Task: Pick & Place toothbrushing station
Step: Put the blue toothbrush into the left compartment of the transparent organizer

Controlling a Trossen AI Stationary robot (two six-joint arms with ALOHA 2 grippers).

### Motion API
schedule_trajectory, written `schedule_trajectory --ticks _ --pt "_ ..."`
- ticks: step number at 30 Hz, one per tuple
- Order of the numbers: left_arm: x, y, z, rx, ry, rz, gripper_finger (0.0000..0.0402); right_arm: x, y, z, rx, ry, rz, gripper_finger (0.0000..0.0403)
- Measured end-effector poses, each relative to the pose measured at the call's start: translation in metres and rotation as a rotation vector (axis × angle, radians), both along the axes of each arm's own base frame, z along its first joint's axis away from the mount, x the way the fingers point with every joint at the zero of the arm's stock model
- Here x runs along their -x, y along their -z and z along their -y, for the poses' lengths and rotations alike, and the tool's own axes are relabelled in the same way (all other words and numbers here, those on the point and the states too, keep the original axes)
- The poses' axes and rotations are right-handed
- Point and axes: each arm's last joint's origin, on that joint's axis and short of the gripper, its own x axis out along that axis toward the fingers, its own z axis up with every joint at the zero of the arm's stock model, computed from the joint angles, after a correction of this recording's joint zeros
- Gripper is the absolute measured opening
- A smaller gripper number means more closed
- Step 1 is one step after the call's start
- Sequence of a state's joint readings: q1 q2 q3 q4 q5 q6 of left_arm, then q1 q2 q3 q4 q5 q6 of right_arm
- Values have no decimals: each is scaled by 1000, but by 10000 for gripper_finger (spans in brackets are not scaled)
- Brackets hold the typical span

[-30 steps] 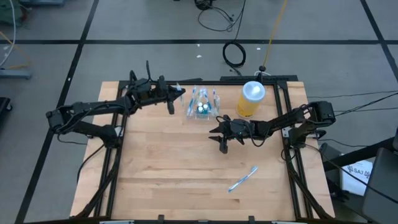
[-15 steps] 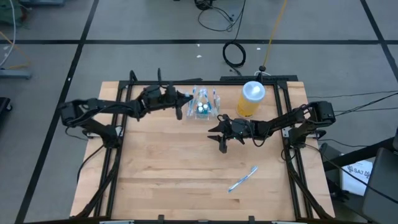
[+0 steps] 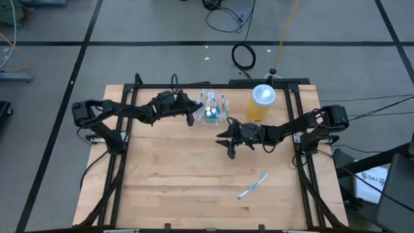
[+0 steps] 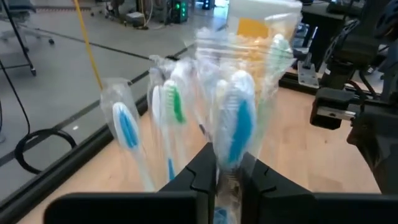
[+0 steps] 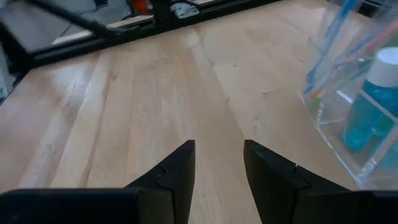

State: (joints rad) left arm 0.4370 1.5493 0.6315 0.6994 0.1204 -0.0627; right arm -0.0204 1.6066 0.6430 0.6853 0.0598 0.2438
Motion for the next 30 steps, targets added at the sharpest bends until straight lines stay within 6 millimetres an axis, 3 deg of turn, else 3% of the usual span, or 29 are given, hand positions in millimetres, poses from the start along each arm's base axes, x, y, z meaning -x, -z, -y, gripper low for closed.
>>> schedule_trajectory --ticks 9,17,23,30 --pt "-2 11 -2 14 -36 -50 22 -3 -9 2 -96 120 112 132" --pt "-1 15 -1 15 -140 -95 84 1 -28 -9 -150 125 207 132" --pt "-3 13 5 -6 -116 -92 132 11 -55 -35 -205 37 298 132" --pt "-3 13 4 -15 -136 -96 163 21 -59 -83 -374 -104 291 132"
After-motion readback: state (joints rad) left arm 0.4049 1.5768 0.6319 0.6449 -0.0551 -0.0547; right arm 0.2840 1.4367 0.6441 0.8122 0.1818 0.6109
